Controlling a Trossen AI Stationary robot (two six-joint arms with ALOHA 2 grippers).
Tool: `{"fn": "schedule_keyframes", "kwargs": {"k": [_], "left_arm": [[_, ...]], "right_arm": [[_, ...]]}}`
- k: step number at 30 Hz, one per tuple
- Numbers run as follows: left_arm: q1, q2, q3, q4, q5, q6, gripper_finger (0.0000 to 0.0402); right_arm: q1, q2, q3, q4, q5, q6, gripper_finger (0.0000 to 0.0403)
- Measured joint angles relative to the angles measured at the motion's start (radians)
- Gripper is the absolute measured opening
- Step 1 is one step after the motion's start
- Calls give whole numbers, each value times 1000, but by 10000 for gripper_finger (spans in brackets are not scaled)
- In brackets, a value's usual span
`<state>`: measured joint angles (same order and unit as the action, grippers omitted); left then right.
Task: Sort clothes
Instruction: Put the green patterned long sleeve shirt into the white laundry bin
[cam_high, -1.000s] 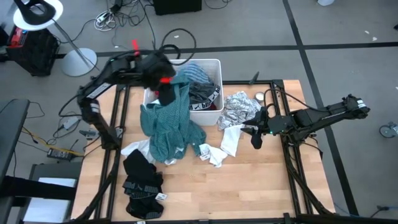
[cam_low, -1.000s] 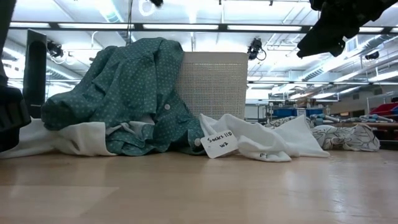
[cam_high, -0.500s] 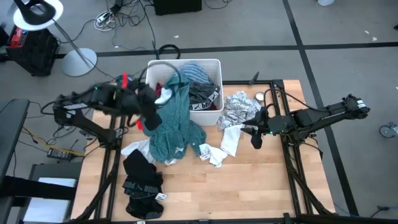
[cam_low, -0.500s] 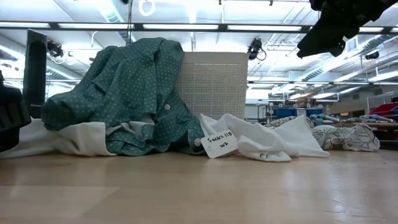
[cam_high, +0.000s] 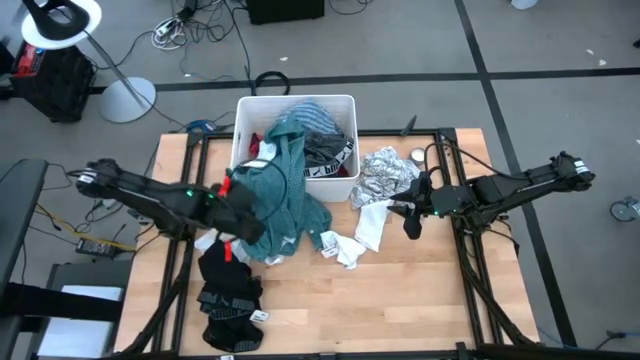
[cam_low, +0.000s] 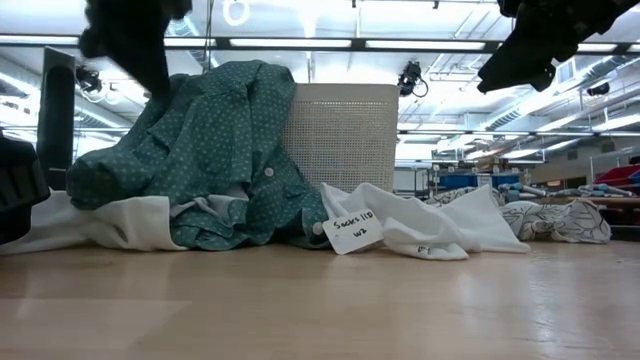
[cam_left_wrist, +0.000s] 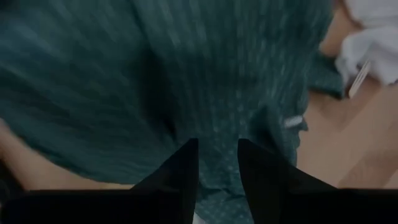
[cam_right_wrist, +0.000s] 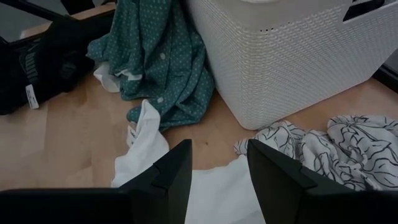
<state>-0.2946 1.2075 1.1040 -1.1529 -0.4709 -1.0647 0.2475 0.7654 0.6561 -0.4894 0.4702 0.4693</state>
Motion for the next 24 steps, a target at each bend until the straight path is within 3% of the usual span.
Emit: {"fn": "schedule_keyframes", "kwargs": {"k": [11,19,22,24], "left_arm": [[-10,10,-242,382,69,-74,117],[-9,11,-381,460,77,-166,114],[-9,11,-407,480,77,-173,84],[-9,11,-405,499,78,-144,40]], "right_arm": [[0,0,0,1,0,0,155],[0,0,0,2,0,7,155],[0,0,0,2,0,7,155],[0,0,0,2,0,7,155]]}}
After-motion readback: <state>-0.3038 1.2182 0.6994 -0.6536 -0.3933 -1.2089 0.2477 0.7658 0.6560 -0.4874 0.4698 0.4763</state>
